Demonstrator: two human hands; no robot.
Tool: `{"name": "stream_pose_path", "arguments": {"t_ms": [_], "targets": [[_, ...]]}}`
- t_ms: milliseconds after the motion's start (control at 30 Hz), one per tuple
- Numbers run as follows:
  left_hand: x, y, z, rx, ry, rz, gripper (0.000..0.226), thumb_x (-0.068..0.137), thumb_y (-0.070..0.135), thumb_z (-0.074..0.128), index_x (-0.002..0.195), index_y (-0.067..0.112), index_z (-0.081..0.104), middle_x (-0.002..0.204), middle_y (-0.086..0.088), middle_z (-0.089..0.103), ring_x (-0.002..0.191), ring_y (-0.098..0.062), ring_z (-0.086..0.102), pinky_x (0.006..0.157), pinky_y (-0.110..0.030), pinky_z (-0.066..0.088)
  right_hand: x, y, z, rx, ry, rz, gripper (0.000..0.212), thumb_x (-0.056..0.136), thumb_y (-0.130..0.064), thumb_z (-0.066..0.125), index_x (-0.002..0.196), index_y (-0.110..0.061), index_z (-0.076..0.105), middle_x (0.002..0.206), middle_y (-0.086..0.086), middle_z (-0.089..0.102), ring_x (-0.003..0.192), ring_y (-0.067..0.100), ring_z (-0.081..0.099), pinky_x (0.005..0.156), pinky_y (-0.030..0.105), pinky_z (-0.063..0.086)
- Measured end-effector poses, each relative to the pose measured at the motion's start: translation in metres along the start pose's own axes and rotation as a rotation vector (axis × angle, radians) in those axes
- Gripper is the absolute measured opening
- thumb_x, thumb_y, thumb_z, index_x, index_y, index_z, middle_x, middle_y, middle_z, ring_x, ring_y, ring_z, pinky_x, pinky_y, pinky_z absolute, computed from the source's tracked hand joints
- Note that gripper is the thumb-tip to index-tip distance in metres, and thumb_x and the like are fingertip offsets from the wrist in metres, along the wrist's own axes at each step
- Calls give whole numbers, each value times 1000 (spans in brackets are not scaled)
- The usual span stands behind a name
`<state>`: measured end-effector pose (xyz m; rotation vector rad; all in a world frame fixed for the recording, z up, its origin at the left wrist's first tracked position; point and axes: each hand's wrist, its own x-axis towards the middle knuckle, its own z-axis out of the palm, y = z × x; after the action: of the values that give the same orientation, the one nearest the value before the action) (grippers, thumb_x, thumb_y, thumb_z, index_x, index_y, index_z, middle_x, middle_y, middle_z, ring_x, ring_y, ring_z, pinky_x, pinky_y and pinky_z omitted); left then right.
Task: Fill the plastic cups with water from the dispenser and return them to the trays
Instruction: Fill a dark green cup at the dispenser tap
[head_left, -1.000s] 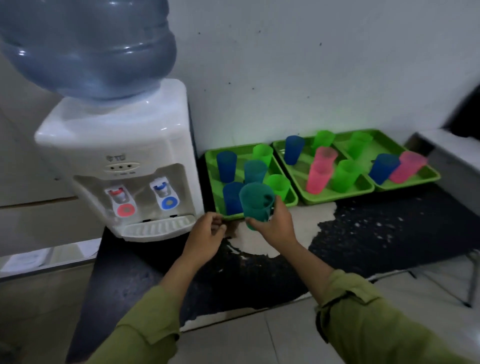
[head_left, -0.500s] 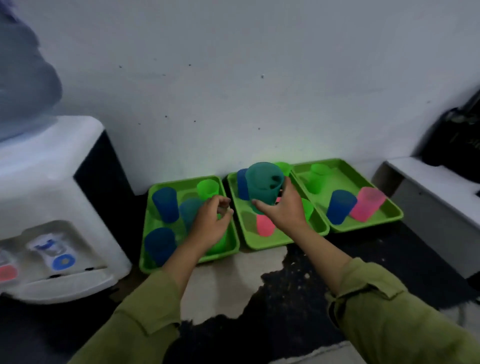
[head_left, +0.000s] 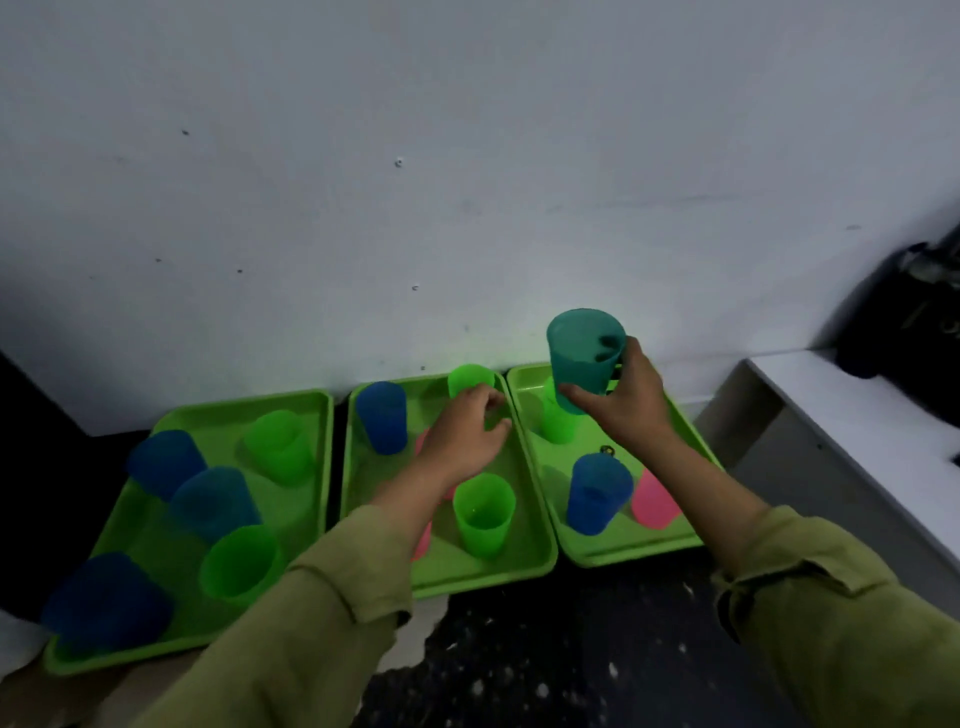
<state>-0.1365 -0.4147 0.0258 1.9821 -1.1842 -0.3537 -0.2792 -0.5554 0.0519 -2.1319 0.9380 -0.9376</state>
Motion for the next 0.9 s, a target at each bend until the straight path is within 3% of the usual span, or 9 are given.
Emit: {"name": "stream_pose_path", "arguments": {"t_ms": [133,333,467,633,767,900], "targets": [[30,2,39,136,-104,-43,36,85,21,62,118,9,56,121,-10,57,112,-23,54,93,-28,42,30,46,-5,-7,38,75,64,62,-27,84,113,-10,48,109,10,59,89,18,51,69,25,37],[59,-9,86,378,-392,-194,61,83,29,65,134,6,41,135,-17,41,124,-31,44,102,-34,39,64,114,1,-25,48,247,70,61,-23,84,118,-8,45,116,14,57,104,31,54,74,30,41],[66,-19,105,454,-539,-221,66,81,35,67,133,4,39,138,-16,35,125,-33,41,101,-36,37,80,149,7,-59,-52,370,71,61,-18,83,119,-7,43,118,15,57,107,34,54,76,33,43],[66,-27,112,467,-511,-221,68,81,32,68,134,3,36,146,-12,20,129,-31,37,107,-38,36,89,171,14,-92,-170,452,72,61,-16,84,121,-6,43,119,16,57,110,34,53,83,37,46],[67,-30,112,452,-487,-203,62,79,29,70,129,4,42,140,-10,26,120,-29,44,104,-40,39,88,178,21,-21,-167,493,76,61,-13,85,125,-6,45,123,15,57,113,31,53,85,32,43],[69,-33,112,430,-445,-195,67,79,26,70,134,6,37,138,-10,31,120,-26,44,103,-38,41,86,179,23,51,-164,545,79,60,-9,85,127,-6,43,125,16,55,114,32,52,93,39,46]]}}
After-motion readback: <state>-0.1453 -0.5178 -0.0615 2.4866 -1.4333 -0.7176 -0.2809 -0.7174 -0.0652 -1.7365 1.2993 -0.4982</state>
